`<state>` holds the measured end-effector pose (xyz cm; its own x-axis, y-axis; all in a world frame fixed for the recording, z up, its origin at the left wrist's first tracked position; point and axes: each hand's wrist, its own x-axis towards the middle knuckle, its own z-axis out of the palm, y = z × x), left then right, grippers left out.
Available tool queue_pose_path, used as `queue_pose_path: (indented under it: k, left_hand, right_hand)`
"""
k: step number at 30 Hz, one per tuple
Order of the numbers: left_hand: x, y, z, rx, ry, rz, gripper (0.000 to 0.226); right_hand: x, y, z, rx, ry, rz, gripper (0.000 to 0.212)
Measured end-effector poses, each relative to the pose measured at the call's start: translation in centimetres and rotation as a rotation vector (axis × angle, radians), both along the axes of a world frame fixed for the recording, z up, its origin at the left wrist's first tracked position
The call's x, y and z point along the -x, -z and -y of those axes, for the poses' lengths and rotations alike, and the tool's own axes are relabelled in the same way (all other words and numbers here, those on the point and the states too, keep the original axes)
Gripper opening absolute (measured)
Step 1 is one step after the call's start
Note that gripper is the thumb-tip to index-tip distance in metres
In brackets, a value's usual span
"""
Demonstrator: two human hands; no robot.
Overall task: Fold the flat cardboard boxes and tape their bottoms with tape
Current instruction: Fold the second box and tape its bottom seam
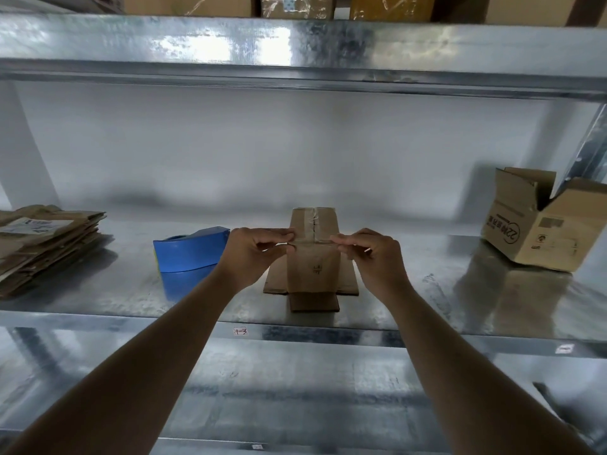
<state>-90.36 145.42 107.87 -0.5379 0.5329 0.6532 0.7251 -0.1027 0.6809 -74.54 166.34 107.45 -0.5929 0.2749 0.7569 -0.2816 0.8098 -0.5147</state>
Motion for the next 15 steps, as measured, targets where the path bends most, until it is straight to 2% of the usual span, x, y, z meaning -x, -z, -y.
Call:
queue_pose_path:
  k: [5,8,12,15]
  left_hand:
    - [-0.3,0.2,-0.2,0.007,-0.054,-0.012,0.033]
    - [-1.1,0.5,-0.4,-0.040,-0.111,0.027,0.039]
    - [-2.0,1.2,-0.9,-0.043,-0.218,-0.021,0.039]
    - [-2.6,1.2,-1.1,-0.061,-0.243,0.040,0.038]
  right_hand:
    - [0.1,1.2,1.6,0.120,0.103,-0.105,0.023]
    - [0.2,1.5,2.3,0.197,0.251,-0.130,0.026]
    - [0.5,1.7,3.4,0.194,0.298,-0.150,0.023]
    - [0.5,1.9,3.8,0.197,0.337,-0.157,0.023]
